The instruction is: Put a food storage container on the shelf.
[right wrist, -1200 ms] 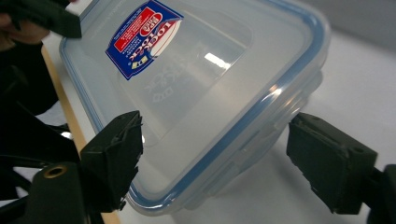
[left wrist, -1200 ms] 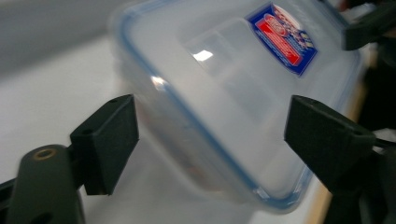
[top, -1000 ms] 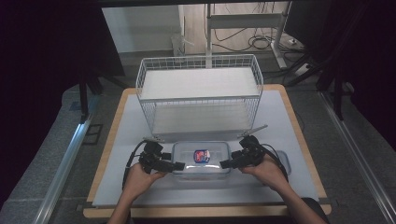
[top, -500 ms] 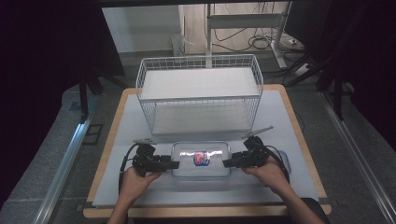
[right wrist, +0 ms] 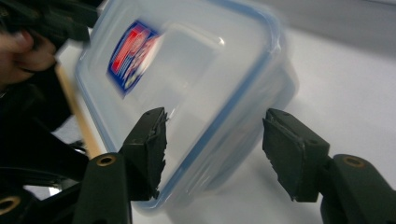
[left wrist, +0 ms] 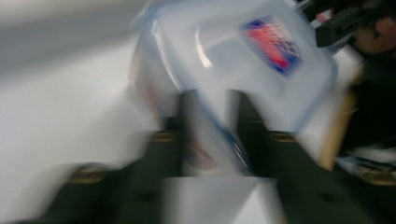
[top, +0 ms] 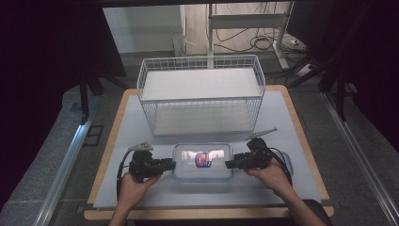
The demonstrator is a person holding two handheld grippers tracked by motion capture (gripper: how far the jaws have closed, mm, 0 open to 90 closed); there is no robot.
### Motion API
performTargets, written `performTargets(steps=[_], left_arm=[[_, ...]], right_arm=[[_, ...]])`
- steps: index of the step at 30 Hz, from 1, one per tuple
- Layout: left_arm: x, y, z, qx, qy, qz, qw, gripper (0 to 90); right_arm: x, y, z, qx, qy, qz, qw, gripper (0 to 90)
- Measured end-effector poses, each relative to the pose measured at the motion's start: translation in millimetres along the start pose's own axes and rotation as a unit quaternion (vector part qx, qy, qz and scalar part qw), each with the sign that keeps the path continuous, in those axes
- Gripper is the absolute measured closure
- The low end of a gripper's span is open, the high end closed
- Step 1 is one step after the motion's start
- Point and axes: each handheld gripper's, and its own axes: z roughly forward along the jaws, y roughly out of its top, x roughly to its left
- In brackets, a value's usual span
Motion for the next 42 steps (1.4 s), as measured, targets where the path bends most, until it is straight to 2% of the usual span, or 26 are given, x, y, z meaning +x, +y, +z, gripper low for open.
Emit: performTargets(steps=[1, 2, 3, 4, 5, 6, 8, 10, 11, 12, 13, 15, 16, 17, 20, 22, 23, 24, 25, 26, 27, 32, 33, 34, 37, 42], left_arm=[[-8.5, 1.7, 0.8, 0.001, 0.027, 0.023, 0.9994, 83.2], [-8.5, 1.7, 0.8, 0.001, 0.027, 0.023, 0.9994, 89.4], [-13.9, 4.3, 6.1, 0.016, 0.007, 0.034, 0.9993, 89.4], [-18.2, 5.6, 13.4, 0.015, -0.024, 0.031, 0.9991, 89.0], [-22.7, 9.7, 19.0, 0.015, -0.038, 0.028, 0.9988, 87.8], [-23.6, 12.7, 20.6, 0.02, -0.043, 0.028, 0.9985, 80.7], [-23.0, 18.0, 20.1, 0.025, -0.03, 0.024, 0.999, 70.9], [-16.2, 17.3, 15.3, 0.02, -0.004, 0.006, 0.9998, 60.7], [-3.4, 12.8, 7.0, -0.004, -0.009, -0.034, 0.9994, 55.7], [-3.4, 12.8, 7.0, -0.004, -0.009, -0.034, 0.9994, 51.6], [3.6, 10.8, 3.7, -0.002, 0.0, -0.051, 0.9987, 51.6], [12.1, 7.7, 2.7, 0.003, 0.011, -0.068, 0.9976, 41.5], [16.9, 5.7, 3.9, 0.003, 0.004, -0.08, 0.9968, 39.6], [23.1, 4.0, 10.2, 0.013, -0.017, -0.099, 0.9948, 37.5], [23.6, 4.3, 16.8, 0.02, -0.025, -0.099, 0.9945, 35.0], [22.6, 6.0, 20.6, 0.021, -0.032, -0.103, 0.9939, 34.0], [22.3, 6.8, 21.9, 0.02, -0.034, -0.104, 0.9938, 34.3], [23.2, 7.3, 22.8, 0.02, -0.038, -0.108, 0.9932, 34.3], [24.5, 7.5, 24.9, 0.021, -0.048, -0.115, 0.992, 33.3], [26.1, 7.4, 27.5, 0.023, -0.057, -0.122, 0.9907, 33.3], [29.6, 7.3, 32.9, 0.033, -0.075, -0.142, 0.9865, 28.6], [31.7, 7.5, 31.4, 0.031, -0.079, -0.149, 0.9852, 30.8], [32.4, 6.9, 31.5, 0.031, -0.082, -0.153, 0.9844, 31.4], [33.4, 5.9, 31.7, 0.031, -0.087, -0.159, 0.983, 31.4], [33.3, 6.1, 31.6, 0.032, -0.086, -0.159, 0.983, 31.4], [32.5, 6.6, 31.8, 0.041, -0.089, -0.163, 0.9818, 29.9]], right_arm=[[-2.2, -0.8, 3.0, 0.009, 0.003, 0.007, 0.9999, 36.1], [-5.2, -2.6, 4.8, 0.006, 0.017, 0.027, 0.9995, 37.2], [-5.2, -2.6, 4.8, 0.006, 0.017, 0.027, 0.9995, 37.2], [-7.3, -3.9, 4.5, 0.003, 0.027, 0.035, 0.999, 40.5], [-7.5, -4.3, 2.5, 0.001, 0.027, 0.034, 0.9991, 44.2], [-5.4, -3.9, -2.6, -0.004, 0.017, 0.02, 0.9997, 52.7], [-1.4, -3.7, -5.4, -0.01, 0.005, 0.004, 0.9999, 56.1], [1.3, -2.9, -4.6, -0.005, -0.003, 0.002, 1.0, 52.6], [0.1, -2.1, -2.9, -0.005, -0.003, 0.004, 1.0, 48.9], [0.1, -2.1, -2.9, -0.005, -0.003, 0.004, 1.0, 48.9], [-1.5, -1.5, -2.0, -0.005, -0.002, 0.011, 0.9999, 47.6], [-3.9, 1.7, -0.6, -0.007, 0.002, 0.018, 0.9998, 46.6], [-3.4, 3.1, -0.4, -0.002, 0.002, 0.017, 0.9998, 44.8], [-2.6, 4.3, 0.1, 0.001, 0.002, 0.016, 0.9999, 42.9], [-1.9, 5.8, 0.2, 0.003, 0.001, 0.017, 0.9999, 41.8], [-2.4, 6.5, -0.3, 0.0, -0.006, 0.021, 0.9998, 37.3], [-5.5, 5.9, 1.8, 0.006, -0.024, 0.023, 0.9994, 34.9], [-5.5, 5.9, 1.8, 0.006, -0.024, 0.023, 0.9994, 34.9], [-10.9, 5.4, 5.2, 0.012, 0.004, 0.049, 0.9987, 33.2], [-10.9, 5.4, 5.2, 0.012, 0.004, 0.049, 0.9987, 33.2], [-12.6, 6.7, 10.3, 0.019, 0.024, 0.06, 0.9977, 32.8], [-15.1, 11.5, 14.6, 0.022, 0.028, 0.073, 0.9967, 30.2], [-16.2, 12.5, 15.7, 0.023, 0.031, 0.081, 0.996, 29.9], [-18.7, 13.5, 21.1, 0.028, 0.047, 0.095, 0.994, 27.4], [-15.6, 15.6, 21.1, 0.031, 0.036, 0.087, 0.995, 27.8], [-16.0, 12.3, 19.0, 0.02, 0.04, 0.09, 0.995, 30.9]])
